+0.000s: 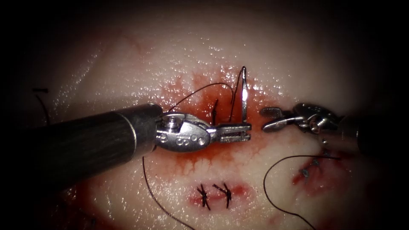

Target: Wound Closure

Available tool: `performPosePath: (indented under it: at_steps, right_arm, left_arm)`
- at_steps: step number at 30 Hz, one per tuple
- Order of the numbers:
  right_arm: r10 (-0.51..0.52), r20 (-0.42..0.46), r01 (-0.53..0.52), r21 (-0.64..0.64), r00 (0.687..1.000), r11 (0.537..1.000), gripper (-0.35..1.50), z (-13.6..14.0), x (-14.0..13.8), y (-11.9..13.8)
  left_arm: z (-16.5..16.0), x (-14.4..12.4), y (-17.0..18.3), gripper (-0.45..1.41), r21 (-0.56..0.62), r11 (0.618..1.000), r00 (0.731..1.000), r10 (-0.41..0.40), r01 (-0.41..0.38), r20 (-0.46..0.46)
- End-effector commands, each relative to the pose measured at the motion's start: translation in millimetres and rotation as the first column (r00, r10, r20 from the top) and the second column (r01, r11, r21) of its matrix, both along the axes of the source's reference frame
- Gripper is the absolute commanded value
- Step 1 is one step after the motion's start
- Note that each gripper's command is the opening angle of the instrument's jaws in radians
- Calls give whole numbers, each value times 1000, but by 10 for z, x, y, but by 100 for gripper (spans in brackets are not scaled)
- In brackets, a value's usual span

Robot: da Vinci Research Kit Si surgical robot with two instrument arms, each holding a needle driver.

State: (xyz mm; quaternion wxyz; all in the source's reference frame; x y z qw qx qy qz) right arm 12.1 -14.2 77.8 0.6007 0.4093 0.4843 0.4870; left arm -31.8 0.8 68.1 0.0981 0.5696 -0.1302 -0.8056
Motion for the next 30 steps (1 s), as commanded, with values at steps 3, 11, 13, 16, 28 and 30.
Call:
performPosePath:
  at_steps: [3,11,13,16,28,30]
  right_arm:
    - [17,-25,-16,69,1000,998,138,-11,3,7]
    - [62,-66,-54,119,996,991,143,-34,1,16]
    - [109,-104,-90,169,989,981,147,-38,5,19]
    - [132,-119,-108,188,984,976,147,-40,12,19]
    - [135,-85,-117,183,987,976,147,-39,45,18]
    - [118,-66,-104,182,991,978,147,-36,48,18]
  left_arm:
    - [9,-5,5,-45,-69,997,999,-34,32,-29]
    - [51,-11,-24,-45,-136,990,996,-47,37,-70]
    - [68,-14,-31,-45,-157,987,995,-56,42,-80]
    - [85,-20,-36,-45,-190,981,994,-59,40,-97]
    - [97,-37,-52,-45,-277,961,988,-65,24,-141]
    - [97,-36,-52,-45,-281,959,988,-64,21,-143]
